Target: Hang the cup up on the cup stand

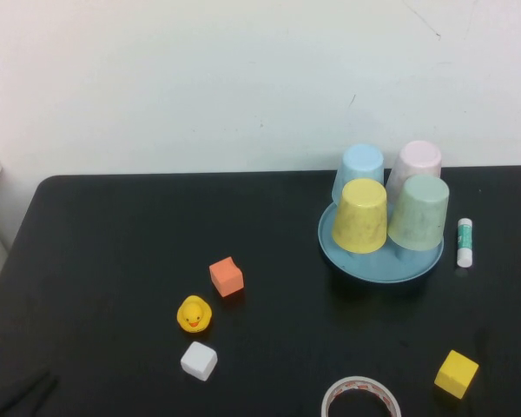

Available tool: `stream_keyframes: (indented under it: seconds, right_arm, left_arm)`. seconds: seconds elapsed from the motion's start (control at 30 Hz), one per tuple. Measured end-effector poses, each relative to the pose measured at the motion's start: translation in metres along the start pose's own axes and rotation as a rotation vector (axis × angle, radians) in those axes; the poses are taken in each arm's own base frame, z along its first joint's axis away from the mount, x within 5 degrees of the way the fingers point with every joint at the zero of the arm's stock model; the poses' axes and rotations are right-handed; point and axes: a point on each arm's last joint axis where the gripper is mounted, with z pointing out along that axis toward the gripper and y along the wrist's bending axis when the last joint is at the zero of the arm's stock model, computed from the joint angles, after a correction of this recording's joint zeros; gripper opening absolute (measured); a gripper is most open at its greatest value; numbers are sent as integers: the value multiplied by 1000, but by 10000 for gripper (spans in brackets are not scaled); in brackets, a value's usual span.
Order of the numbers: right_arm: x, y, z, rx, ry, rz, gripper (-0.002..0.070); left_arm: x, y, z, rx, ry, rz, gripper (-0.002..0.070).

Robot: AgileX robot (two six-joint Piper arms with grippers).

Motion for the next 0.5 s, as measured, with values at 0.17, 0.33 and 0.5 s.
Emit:
stream_keyframes:
  seconds: [0.17,0.33,0.5]
  right_arm:
    - [0,0,0,-1,-2,0,1]
    - [0,0,0,-1,-2,0,1]
    - [0,0,0,-1,-2,0,0]
  left_arm:
    - [12,9,-9,-165,-16,-51,0]
    - [35,12,-11,-334,-61,-121,0]
    - [65,7,-12,-401,-53,-225,0]
